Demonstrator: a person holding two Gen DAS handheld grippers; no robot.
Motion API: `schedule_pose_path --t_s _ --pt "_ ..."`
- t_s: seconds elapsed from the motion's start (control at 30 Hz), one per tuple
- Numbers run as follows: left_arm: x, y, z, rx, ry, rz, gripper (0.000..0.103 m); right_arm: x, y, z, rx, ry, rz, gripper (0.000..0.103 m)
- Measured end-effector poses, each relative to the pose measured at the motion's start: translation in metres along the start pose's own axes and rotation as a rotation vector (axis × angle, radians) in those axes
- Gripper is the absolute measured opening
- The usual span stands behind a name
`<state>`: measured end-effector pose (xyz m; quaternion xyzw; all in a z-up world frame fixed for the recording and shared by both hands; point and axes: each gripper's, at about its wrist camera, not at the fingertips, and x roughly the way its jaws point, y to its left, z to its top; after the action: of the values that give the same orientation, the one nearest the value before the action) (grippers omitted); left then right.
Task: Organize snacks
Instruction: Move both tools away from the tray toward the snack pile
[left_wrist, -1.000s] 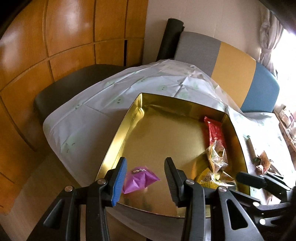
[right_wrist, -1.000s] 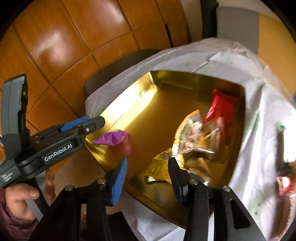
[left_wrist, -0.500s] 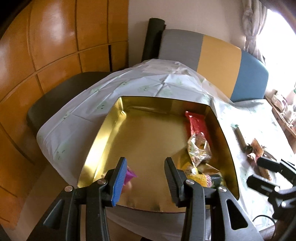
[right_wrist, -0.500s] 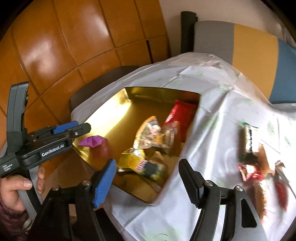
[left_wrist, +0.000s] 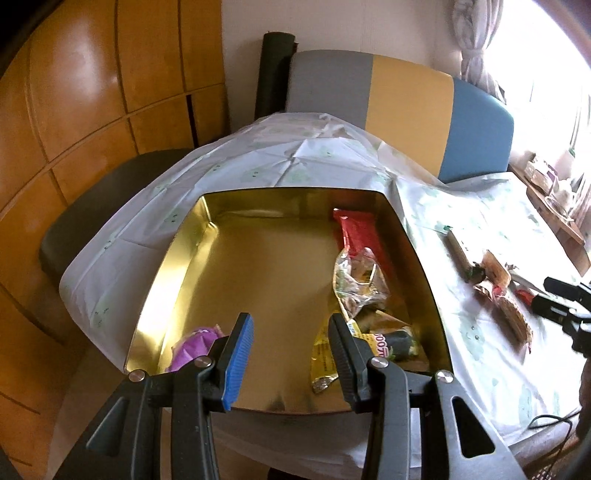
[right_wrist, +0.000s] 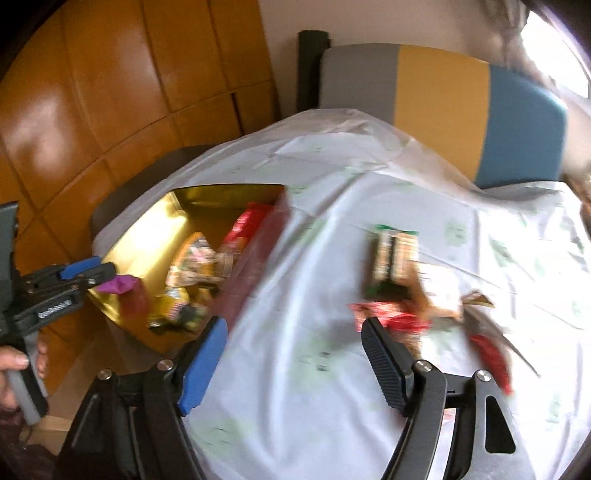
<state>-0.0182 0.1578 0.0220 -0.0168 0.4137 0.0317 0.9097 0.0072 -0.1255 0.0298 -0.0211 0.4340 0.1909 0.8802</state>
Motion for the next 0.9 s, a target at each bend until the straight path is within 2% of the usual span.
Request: schedule_pose_path --t_s 0.23,0.3,0.37,0.43,0.6,0.77,0.9 --pt "0.003 -0.013 -0.003 0.034 0.019 -0.011 0.043 -0.011 -0.055 -0.009 0.02 0.024 -0.128 0.077" --pt "0.003 -0.017 -0.004 0.045 0.021 -0.025 0.043 -0.014 -0.072 -0.011 0.026 0.028 -0.173 0.079" --pt "0.003 -0.022 -0.004 0.057 0.023 -0.029 0.043 -0.015 -0.091 -0.015 0.041 0.029 -0.22 0.087" --pt "0.003 -0.028 -0.004 0.068 0.028 -0.043 0.043 -0.014 -0.113 -0.021 0.088 0.033 -0.256 0.087" --pt "0.006 -0.045 -0.006 0.101 0.048 -0.076 0.043 -0.012 -0.164 -0.031 0.303 0.068 -0.322 0.087" --pt "0.009 -0.065 -0.006 0.142 0.081 -0.135 0.043 -0.019 -0.195 -0.039 0.47 0.081 -0.336 0.087" --pt "0.009 -0.091 0.0 0.2 0.085 -0.185 0.043 -0.023 -0.2 -0.04 0.514 0.069 -0.337 0.087"
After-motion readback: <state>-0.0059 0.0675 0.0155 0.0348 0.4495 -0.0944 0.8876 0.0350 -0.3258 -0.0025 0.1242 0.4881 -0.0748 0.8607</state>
